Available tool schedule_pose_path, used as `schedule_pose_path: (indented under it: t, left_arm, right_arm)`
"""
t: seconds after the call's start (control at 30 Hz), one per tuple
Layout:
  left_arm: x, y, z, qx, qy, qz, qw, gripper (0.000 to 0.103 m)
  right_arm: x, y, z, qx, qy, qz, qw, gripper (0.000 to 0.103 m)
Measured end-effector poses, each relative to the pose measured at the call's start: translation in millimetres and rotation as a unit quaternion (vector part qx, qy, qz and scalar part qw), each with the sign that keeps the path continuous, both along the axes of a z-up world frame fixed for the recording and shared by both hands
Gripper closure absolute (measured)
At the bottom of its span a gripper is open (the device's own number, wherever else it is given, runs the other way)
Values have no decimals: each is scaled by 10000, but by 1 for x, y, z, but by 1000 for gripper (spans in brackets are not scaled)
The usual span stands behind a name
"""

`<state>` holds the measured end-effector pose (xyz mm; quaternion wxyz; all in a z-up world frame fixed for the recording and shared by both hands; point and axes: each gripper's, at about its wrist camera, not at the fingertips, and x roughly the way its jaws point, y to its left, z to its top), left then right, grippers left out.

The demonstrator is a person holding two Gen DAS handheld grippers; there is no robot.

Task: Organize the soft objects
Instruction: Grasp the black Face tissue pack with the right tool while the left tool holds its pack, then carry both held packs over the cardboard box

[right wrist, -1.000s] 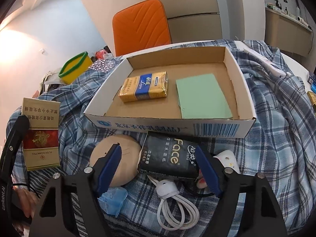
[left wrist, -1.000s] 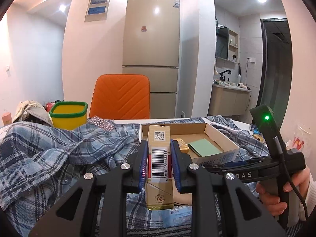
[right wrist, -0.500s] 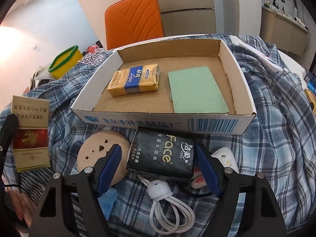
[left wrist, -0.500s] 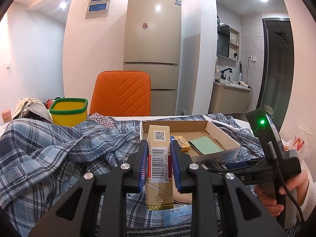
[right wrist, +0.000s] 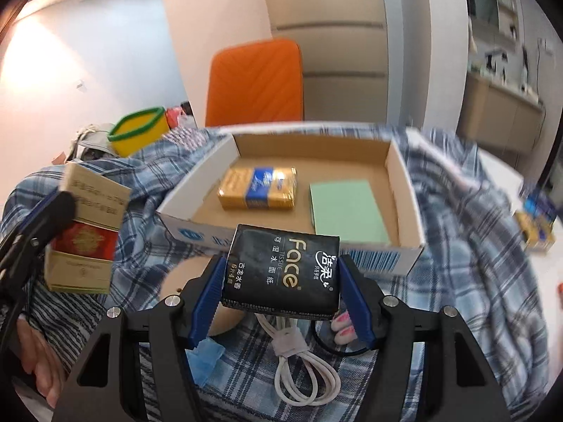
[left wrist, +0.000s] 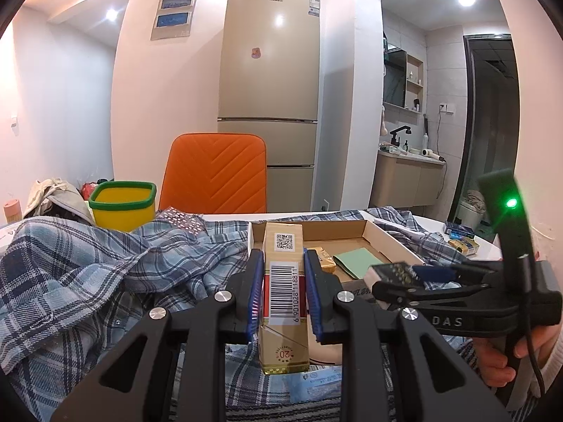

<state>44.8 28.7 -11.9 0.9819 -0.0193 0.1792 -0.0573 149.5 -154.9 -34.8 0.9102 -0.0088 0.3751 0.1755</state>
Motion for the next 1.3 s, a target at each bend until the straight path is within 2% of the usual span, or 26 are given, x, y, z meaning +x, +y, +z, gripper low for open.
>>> schedule_pose_path:
  t: [0.17, 0.27, 0.5, 0.7, 0.87, 0.97, 1.07, 1.3]
  left_arm:
    - [-2, -2, 2, -9, -6, -19, 10000, 81]
    - [-3, -6, 5, 14, 4, -93, 10000, 81]
    - [-4, -21, 29, 166, -145, -222, 9995, 81]
    - [22, -35, 63, 223, -258, -196, 9992, 81]
    - [61, -45, 78, 230, -276, -38, 9993, 81]
    - [86, -43, 73, 92, -2, -62, 9999, 81]
    - [105, -38, 59, -154, 330, -180, 9992, 81]
    - [137, -33, 11, -148, 1194, -175, 9926, 81]
  right_arm:
    - [-15, 3, 17, -150, -567, 49, 9983, 37]
    - [-19, 2, 24, -195, -759, 3, 9969, 37]
    - [-19, -12, 48, -238, -1250, -266, 9915, 37]
    - [-6, -19, 86, -233, -1556, -448, 9865, 37]
    - [13, -23, 102, -225, -1656, -703, 9834, 37]
    - [25, -27, 99, -154, -1600, -799, 9838, 37]
    - [38, -27, 80, -204, -1386, -840, 9866, 37]
    - [56, -18, 37, -573, -820, -655, 9928, 37]
